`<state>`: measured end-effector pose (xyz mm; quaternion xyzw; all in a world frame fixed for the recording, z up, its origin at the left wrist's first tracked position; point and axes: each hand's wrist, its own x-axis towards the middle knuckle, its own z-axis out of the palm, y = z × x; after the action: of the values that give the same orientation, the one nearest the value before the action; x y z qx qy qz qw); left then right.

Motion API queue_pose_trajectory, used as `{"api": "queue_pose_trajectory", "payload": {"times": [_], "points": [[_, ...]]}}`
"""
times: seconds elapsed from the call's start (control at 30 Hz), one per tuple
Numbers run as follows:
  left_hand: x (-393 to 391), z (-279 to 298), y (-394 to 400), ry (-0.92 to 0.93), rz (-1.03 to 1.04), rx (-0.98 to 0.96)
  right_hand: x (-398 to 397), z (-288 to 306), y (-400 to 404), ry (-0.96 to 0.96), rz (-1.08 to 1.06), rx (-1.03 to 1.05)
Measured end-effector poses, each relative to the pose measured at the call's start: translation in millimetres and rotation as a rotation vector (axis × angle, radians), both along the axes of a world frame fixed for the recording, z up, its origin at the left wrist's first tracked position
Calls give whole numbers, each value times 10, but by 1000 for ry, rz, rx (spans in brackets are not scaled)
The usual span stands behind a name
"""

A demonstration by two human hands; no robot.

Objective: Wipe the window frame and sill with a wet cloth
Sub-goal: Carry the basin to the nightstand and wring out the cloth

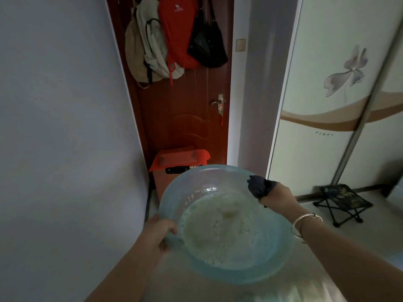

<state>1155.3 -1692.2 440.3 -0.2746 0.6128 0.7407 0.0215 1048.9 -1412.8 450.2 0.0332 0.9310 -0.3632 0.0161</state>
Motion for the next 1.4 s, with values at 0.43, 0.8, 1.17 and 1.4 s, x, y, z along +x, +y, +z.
{"api": "queue_pose_trajectory", "payload": {"times": [0.43, 0.8, 1.17, 1.4], "points": [[-2938, -229, 445, -102, -317, -13, -1889, -82, 488, -8, -310, 198], [-5063, -313, 1818, -92, -703, -42, -2898, -139, 1696, -9, -652, 121], [-6510, -395, 4396, -118, -879, 47, -3740, -192, 3942, 5, -854, 79], [-7209, -327, 6186, -84, -1012, 54, -4119, -205, 5389, 36, -906, 81]]}}
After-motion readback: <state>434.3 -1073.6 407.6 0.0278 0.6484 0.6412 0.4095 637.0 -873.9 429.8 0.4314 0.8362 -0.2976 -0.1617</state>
